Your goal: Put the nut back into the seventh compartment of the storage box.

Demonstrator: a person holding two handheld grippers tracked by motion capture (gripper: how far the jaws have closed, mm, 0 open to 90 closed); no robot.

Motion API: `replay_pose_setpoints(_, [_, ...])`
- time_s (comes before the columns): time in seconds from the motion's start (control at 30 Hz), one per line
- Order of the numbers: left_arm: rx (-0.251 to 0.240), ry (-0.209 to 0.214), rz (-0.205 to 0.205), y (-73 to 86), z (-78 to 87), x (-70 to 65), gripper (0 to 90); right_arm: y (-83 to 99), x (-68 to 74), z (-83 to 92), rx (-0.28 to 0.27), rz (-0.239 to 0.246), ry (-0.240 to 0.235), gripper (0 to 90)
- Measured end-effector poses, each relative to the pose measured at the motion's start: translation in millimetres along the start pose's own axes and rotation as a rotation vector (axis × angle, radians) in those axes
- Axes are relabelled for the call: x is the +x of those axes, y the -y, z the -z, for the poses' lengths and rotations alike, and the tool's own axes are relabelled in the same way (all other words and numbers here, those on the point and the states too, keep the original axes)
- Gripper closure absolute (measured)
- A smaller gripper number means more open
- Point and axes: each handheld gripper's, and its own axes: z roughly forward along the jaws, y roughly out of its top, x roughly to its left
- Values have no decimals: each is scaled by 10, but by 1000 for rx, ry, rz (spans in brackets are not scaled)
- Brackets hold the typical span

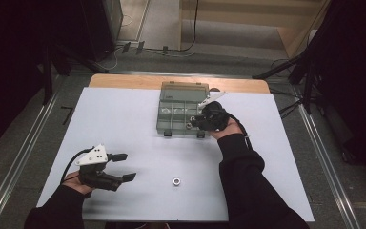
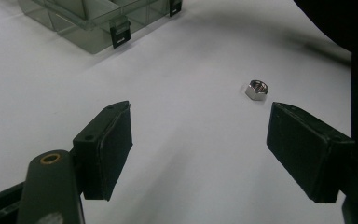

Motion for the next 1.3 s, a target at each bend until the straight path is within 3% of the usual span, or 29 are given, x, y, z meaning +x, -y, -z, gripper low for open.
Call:
replay_pose_setpoints(0.33, [5,3,-2,-1,-3,-3,227,-122,-12,-113,84,-19,35,714])
replay_pose_setpoints(0.57, [1,3,0,0,0,-3,227,-144,-24,-156,87,-23,54,706])
replay_pose_setpoints(0.73, [3,3,-1,1,1,-1,227,-145,-3,-139,65,-29,71,509])
replay_pose_setpoints(1.0, [6,2,0,1,0,-2,226,-113,9,-31,32,-33,37,382])
replay_pose_setpoints(1.3, [6,1,4,3,1,-2,227,-6,146,83,-28,-15,-30,294])
